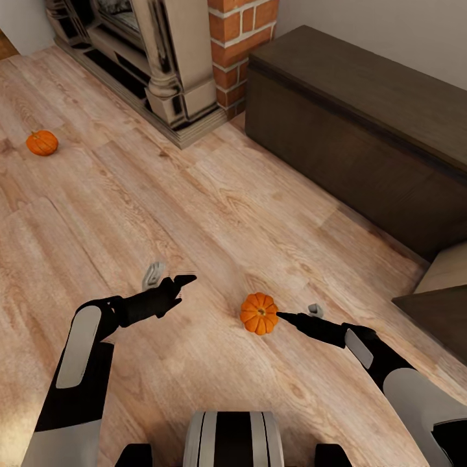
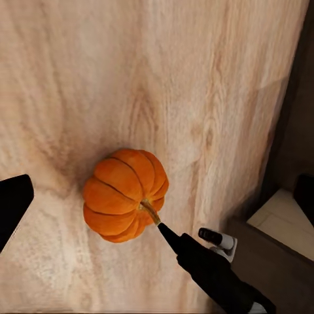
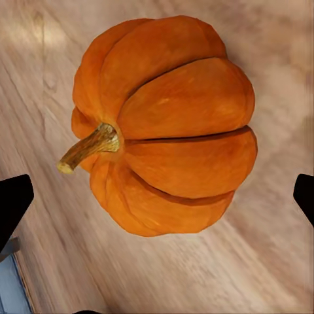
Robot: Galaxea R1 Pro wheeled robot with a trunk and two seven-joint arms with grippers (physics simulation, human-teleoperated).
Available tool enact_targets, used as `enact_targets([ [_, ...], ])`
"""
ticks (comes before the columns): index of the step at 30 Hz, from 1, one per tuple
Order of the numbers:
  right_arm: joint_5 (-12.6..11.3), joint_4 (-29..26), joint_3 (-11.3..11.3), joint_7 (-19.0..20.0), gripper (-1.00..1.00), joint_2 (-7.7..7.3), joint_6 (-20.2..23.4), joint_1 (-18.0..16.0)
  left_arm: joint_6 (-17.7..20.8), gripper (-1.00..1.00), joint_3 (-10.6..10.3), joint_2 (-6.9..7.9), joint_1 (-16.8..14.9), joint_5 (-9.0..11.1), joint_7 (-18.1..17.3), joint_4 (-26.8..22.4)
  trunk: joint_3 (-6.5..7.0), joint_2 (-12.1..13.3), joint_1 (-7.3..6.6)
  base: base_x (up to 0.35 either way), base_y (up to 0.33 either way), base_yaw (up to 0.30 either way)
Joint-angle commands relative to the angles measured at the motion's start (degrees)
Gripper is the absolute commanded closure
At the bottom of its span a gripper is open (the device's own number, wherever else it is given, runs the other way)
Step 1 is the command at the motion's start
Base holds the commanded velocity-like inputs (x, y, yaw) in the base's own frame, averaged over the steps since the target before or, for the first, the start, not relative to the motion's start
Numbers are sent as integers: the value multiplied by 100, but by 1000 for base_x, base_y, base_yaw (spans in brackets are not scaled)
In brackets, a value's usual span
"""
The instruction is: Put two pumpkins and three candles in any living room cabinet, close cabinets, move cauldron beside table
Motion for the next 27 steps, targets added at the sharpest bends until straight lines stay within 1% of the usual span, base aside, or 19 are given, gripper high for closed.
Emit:
enact_targets([
  [1,-60,-5,28,-11,-100,-6,43,-3,22,-100,11,12,16,63,55,-4,-3,-1,-1,49,6,0],
  [3,-59,-9,27,-19,-100,-6,43,-3,22,-100,4,65,64,60,45,-4,-3,-1,-1,135,37,0],
  [9,-58,-17,27,-27,-100,-6,38,-3,19,-100,-8,122,133,57,39,4,-3,-1,-1,203,65,0],
  [19,-57,-21,27,-51,-100,-6,35,-3,20,-100,12,133,148,50,33,35,-3,-1,-1,35,9,0],
  [27,-57,-21,27,-53,-100,-6,35,-3,14,-100,8,132,168,-19,52,41,-3,-1,-1,141,0,0],
])
